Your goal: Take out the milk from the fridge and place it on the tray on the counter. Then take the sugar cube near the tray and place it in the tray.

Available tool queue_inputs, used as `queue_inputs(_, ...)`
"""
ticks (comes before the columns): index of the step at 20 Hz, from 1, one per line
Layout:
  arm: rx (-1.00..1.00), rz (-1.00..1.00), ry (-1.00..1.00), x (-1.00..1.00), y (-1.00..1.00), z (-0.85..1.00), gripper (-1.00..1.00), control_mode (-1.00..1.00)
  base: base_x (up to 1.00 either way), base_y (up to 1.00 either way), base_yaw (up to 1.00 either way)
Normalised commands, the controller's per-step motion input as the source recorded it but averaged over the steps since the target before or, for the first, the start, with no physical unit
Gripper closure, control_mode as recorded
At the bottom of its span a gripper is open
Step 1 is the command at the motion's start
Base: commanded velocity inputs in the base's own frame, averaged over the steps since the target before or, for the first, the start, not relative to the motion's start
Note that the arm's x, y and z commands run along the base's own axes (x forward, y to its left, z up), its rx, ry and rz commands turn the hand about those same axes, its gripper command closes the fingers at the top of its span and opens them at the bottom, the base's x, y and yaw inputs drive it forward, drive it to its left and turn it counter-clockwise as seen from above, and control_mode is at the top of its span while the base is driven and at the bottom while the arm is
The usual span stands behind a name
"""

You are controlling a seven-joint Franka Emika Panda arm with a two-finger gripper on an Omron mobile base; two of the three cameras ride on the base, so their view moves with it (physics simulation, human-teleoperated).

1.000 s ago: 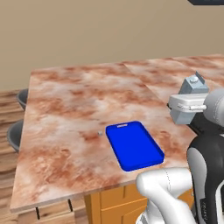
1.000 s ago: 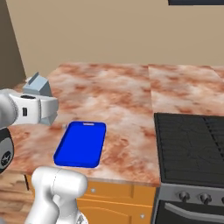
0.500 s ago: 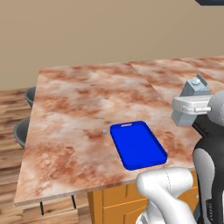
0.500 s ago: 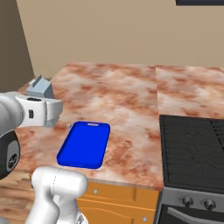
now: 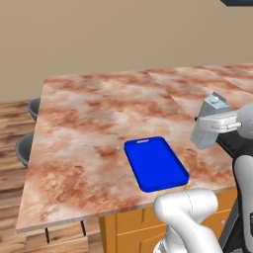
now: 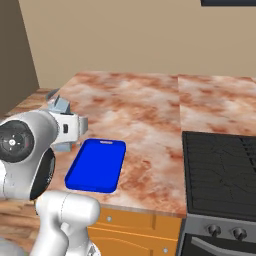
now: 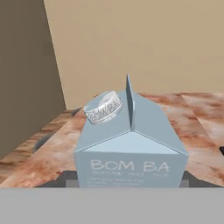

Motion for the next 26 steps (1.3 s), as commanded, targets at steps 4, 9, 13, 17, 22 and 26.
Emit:
queue_inputs(4,0.04,0.17,-0.09,0.43,0.02,-0.60,1.00,-1.00,0.00,0.00,0.00)
queue_inputs(9,0.04,0.10,-0.20,0.49,0.00,-0.59,1.00,-1.00,0.00,0.00,0.00)
queue_inputs(13,-0.01,0.02,-0.04,0.48,0.09,-0.61,1.00,-1.00,0.00,0.00,0.00)
queue_inputs(17,-0.03,0.00,0.06,0.42,0.09,-0.47,1.00,-1.00,0.00,0.00,0.00)
queue_inputs(22,-0.01,0.00,-0.01,0.38,0.02,-0.42,1.00,-1.00,0.00,0.00,0.00)
queue_inputs(26,0.00,0.00,-0.02,0.29,0.00,-0.49,1.00,-1.00,0.00,0.00,0.00)
